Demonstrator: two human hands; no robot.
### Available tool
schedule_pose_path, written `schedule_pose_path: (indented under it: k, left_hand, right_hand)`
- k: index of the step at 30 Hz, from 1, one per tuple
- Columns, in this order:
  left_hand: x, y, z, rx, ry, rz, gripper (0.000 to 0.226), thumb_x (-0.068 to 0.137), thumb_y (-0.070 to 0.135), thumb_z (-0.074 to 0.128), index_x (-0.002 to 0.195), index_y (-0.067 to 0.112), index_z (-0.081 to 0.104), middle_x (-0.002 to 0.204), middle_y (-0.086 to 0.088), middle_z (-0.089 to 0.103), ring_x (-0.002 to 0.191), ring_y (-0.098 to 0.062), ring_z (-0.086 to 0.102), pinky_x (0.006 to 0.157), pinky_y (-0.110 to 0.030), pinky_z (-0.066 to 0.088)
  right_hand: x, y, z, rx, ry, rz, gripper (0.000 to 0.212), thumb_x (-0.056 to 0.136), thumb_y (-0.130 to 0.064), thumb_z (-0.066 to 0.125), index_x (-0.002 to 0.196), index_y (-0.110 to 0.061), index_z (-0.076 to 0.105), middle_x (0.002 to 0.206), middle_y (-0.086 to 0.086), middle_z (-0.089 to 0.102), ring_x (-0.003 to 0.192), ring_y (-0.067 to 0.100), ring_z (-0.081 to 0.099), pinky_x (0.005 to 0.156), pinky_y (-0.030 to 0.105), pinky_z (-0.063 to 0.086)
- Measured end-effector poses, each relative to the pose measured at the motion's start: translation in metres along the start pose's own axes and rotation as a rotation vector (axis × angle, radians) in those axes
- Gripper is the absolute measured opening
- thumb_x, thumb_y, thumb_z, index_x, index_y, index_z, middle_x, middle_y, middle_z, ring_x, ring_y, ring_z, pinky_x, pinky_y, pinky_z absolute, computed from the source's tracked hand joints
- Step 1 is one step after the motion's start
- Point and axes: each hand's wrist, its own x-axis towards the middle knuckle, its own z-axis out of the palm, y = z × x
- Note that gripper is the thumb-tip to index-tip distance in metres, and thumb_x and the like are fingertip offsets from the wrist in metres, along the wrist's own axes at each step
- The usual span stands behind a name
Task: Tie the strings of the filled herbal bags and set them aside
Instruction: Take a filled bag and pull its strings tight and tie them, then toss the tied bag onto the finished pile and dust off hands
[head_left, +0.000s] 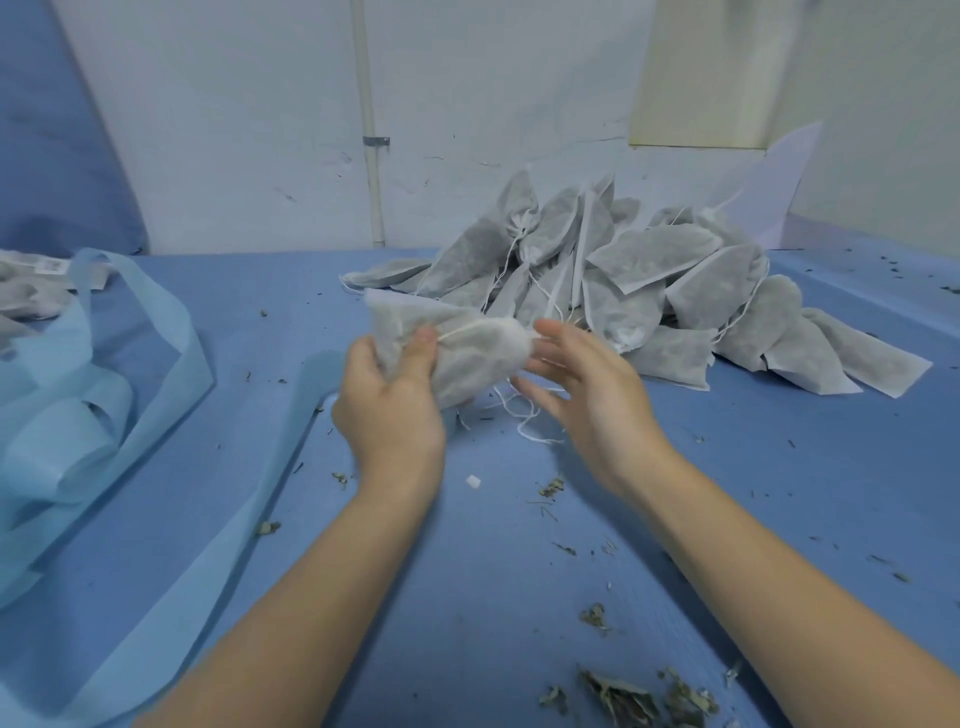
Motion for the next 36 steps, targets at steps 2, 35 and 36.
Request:
schedule_pose_path:
  k: [2,35,36]
  left_hand:
    - [0.013,0.0,-0.007,0.021,0.133,0.001,0.029,0.087,0.029,0.063,0.066,0.022,0.045,0.065,0.013,0.05,0.058,-0.002,0.045,0.051,-0.018,0.033]
    - [0.029,-0.014,-0.018,0.128,0.185,-0.043,0.021,0.094,0.036,0.052,0.094,0.016,0.045,0.073,0.016,0.045,0.082,-0.02,0.046,0.06,-0.025,0.026]
    - [0.029,-0.015,-0.018,0.125,0.185,-0.049,0.021,0.094,0.036,0.052,0.094,0.017,0.044,0.074,0.016,0.045,0.082,-0.02,0.047,0.061,-0.025,0.027]
  right_hand:
    - [0.005,0.008,0.004,-0.39,-0.061,-0.01,0.023,0.095,-0.007,0.053,0.115,-0.008,0.064,0.096,0.0,0.069,0.08,0.012,0.065,0.08,0.02,0.053]
    - [0.025,0.034,0.04,-0.872,-0.421,-0.058,0.052,0.076,-0.01,0.072,0.124,-0.023,0.055,0.089,-0.012,0.059,0.056,-0.003,0.052,0.063,0.011,0.041]
    - [0.025,0.033,0.037,-0.872,-0.411,-0.063,0.058,0.076,-0.01,0.074,0.128,-0.023,0.054,0.093,-0.01,0.059,0.058,0.0,0.052,0.067,0.014,0.043]
